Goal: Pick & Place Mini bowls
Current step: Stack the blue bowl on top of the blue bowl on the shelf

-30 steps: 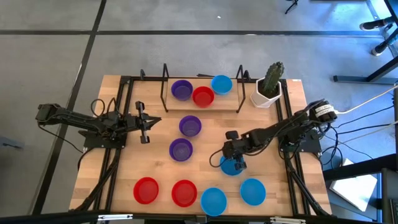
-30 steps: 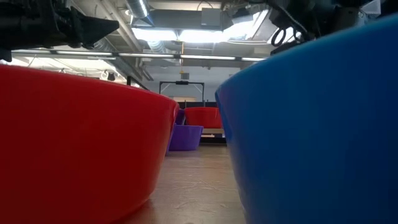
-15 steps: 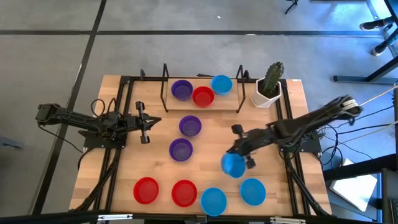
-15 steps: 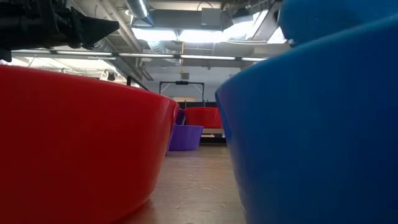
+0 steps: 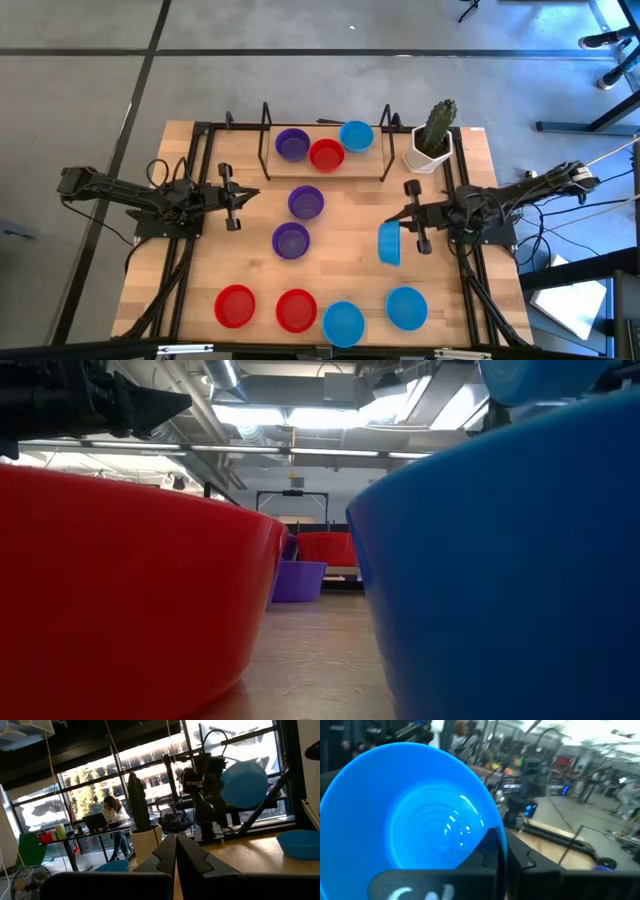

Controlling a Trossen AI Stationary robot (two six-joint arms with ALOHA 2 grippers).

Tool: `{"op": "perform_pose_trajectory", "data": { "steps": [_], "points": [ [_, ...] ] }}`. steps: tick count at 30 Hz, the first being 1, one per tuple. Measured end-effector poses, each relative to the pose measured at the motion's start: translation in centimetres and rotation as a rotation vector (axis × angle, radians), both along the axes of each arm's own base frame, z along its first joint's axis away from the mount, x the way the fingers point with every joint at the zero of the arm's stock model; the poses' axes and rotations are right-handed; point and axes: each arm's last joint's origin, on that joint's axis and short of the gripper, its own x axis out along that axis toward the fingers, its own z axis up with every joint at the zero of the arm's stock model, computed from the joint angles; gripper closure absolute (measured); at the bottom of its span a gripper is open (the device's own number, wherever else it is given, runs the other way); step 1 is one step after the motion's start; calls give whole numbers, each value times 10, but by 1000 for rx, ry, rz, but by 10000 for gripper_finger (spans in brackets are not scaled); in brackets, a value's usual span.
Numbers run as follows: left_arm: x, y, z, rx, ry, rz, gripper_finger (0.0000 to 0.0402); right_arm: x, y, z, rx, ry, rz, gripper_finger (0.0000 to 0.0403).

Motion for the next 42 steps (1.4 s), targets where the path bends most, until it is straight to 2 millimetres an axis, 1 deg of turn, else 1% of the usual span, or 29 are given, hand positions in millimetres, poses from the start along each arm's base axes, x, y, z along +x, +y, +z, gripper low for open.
{"op": "perform_pose_trajectory", "data": {
  "steps": [2, 6, 9, 12, 19, 27, 42],
  "points": [
    [0, 0, 0, 0, 0, 0, 394, -7, -5, -4, 43, -13, -12, 397],
    [0, 0, 0, 0, 0, 0, 397, -18, -9, -11, 91, -30, 36, 397],
    [0, 0, 0, 0, 0, 0, 396, -27, -12, -11, 90, -78, 25, 397],
    [0, 0, 0, 0, 0, 0, 394, -34, -16, -18, 97, -102, -19, 397],
    [0, 0, 0, 0, 0, 0, 398, -45, -20, -21, 102, -111, -51, 397],
    [0, 0, 0, 15, 3, 4, 392, -52, -22, -24, 117, -87, -35, 397],
    [0, 0, 0, 15, 3, 4, 394, -52, -22, -26, 122, -63, -35, 393]
  ]
}}
